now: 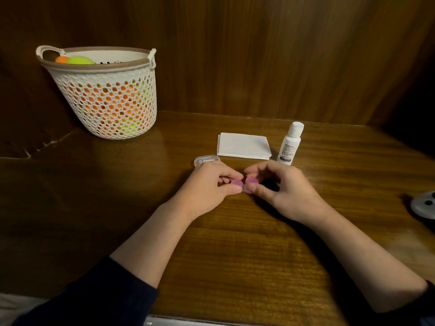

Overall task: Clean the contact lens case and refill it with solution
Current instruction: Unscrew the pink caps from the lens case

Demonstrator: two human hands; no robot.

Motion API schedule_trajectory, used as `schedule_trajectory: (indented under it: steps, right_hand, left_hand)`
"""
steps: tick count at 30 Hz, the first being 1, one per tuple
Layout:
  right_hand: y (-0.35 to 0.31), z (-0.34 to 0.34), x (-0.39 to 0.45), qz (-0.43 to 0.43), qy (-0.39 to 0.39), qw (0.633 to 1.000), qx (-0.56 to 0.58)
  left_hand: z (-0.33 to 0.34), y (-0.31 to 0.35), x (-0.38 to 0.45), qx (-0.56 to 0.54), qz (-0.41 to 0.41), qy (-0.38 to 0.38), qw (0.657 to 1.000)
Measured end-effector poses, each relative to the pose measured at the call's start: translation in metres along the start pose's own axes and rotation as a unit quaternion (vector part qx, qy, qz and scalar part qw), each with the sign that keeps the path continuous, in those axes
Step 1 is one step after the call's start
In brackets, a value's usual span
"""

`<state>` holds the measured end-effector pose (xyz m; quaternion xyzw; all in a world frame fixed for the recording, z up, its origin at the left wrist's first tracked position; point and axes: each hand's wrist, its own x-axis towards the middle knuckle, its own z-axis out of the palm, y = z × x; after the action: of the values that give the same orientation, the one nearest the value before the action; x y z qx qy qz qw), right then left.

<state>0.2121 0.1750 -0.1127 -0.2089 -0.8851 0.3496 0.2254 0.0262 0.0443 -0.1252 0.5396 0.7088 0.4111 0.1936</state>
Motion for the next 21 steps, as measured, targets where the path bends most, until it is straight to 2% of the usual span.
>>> schedule_trajectory:
  steps: [3,6,15,21]
  right_hand:
    - [0.006,-0.007,0.004,0.022,0.054,0.998,0.003]
    - [0.013,-0.014,0.006,0.037,0.106,0.992,-0.066]
    - [0.024,-0.010,0.008,0.072,0.097,0.985,-0.123]
    - [0.012,-0.011,0.004,0.032,0.106,0.986,-0.123]
  left_hand:
    - [-0.001,0.000,-0.001,0.002,0.002,-0.003,1.000]
    - [-0.001,0.000,-0.001,0.004,0.003,-0.003,1.000]
    - [-0.001,0.001,-0.002,0.012,0.010,-0.001,1.000]
    - [0.000,0.005,-0.005,0.032,0.014,0.031,0.999]
